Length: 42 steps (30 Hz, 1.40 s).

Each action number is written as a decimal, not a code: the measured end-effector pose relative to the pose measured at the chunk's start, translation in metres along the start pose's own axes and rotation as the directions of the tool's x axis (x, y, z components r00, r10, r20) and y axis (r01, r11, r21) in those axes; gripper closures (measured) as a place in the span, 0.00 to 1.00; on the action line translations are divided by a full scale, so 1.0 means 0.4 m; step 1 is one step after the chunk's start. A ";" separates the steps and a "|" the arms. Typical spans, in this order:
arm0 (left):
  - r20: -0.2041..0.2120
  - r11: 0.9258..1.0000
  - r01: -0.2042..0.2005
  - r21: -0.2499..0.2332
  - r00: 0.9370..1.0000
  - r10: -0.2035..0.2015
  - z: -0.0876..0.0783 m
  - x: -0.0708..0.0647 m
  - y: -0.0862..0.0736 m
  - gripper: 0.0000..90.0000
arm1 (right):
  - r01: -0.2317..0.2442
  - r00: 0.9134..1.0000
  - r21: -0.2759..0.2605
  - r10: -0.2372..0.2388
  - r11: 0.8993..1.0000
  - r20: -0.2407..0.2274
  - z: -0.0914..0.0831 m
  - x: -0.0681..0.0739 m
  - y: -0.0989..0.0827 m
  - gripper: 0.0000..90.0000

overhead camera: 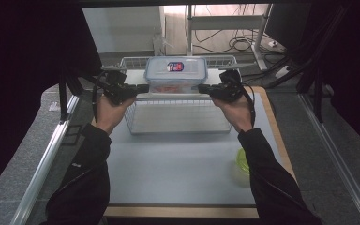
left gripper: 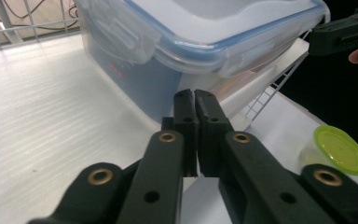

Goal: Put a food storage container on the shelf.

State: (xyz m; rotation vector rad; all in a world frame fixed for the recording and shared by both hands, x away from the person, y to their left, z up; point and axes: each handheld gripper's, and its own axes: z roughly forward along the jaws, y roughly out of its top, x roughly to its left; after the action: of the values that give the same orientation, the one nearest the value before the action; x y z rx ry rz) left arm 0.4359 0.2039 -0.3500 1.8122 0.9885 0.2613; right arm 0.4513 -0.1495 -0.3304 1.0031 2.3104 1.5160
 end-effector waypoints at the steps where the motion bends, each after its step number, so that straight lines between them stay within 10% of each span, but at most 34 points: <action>1: -0.008 1.000 0.004 0.004 1.000 -0.004 0.010 0.002 0.001 0.98 | -0.003 1.000 0.005 0.003 1.000 0.009 0.009 -0.005 0.001 0.98; 20: -0.034 0.998 -0.020 0.053 0.999 0.021 0.061 -0.012 0.021 0.99 | 0.002 0.995 0.013 -0.003 1.000 0.101 0.034 -0.033 0.013 1.00; 30: -0.015 0.997 -0.072 0.034 0.997 0.073 0.041 -0.050 -0.011 0.79 | 0.062 0.995 0.043 -0.065 0.997 0.081 0.023 -0.011 -0.004 0.80; 42: -0.079 0.971 -0.233 0.051 0.968 0.237 0.013 -0.121 -0.087 0.43 | 0.099 0.992 0.059 -0.103 0.993 0.075 0.001 0.013 -0.056 0.45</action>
State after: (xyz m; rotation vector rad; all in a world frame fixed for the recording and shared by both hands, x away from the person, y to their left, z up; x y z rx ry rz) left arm 0.3901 0.1707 -0.3698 1.9711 0.8407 0.4701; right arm 0.4381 -0.1515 -0.3492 0.9262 2.3228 1.3573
